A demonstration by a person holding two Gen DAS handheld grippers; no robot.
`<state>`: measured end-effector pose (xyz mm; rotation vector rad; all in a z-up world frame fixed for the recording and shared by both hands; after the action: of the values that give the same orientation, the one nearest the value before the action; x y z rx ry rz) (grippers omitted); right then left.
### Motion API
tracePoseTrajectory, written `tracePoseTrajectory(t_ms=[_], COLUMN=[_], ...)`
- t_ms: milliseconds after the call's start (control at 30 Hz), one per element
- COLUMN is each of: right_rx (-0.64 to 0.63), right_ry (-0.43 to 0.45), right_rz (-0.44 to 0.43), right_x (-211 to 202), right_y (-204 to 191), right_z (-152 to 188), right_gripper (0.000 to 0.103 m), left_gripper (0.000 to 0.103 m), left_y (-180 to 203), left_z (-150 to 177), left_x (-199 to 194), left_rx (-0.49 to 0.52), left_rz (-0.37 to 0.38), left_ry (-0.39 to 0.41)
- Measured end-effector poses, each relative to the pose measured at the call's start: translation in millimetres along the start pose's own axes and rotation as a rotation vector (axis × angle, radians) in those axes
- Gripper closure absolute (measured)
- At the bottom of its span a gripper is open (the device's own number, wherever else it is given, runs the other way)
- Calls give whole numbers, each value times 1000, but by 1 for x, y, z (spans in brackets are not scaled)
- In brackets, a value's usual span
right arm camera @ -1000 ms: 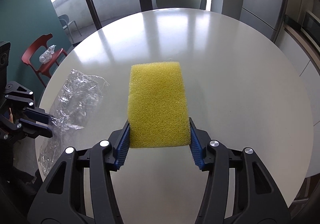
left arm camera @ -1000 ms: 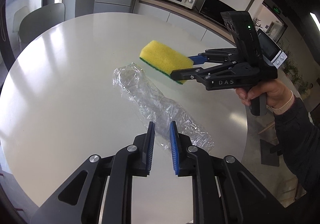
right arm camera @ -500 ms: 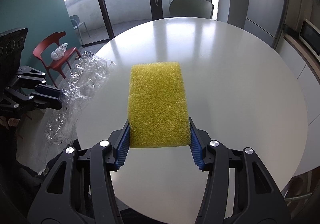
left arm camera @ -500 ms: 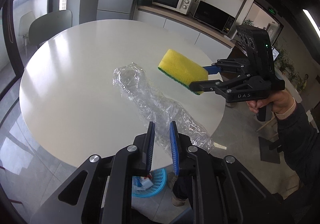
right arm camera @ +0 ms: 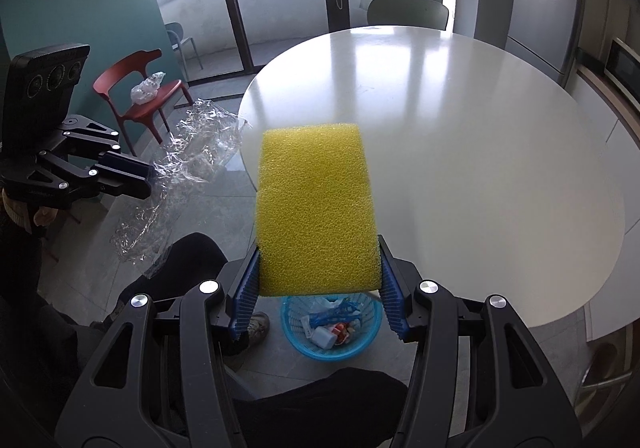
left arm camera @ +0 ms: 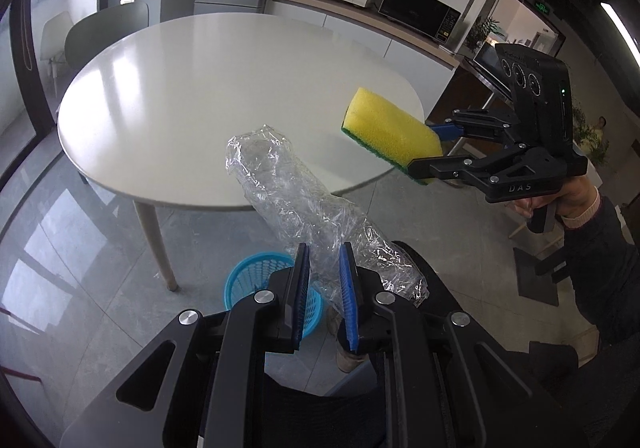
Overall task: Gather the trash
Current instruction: 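Carry the plastic wrap and yellow sponge down over the wastebasket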
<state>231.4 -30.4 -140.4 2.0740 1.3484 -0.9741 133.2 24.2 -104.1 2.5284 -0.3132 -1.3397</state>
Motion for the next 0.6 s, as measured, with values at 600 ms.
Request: tracePoseTrajectory(t_ms=[600], right_rx=[30], right_ry=[-80], right_rz=[-148], right_x=[39], right_y=[-63], right_z=[89], right_gripper=[53], left_gripper=[88], left_y=[-47], left_z=[79], left_x=[87], left_rx=[-106], left_rz=[1], left_ry=[-215])
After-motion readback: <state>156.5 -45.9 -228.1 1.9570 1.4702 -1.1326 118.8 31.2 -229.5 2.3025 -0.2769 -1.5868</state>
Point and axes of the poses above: each gripper's, at about its wrist camera, not at the fingertips, and x roughly the way its jaws point, y to its right, z to its underside, the point moved 5 cm from there along x, roughly the way its jaws point, and after that the axes turned 6 degrees about -x, right-handed, at the moved point
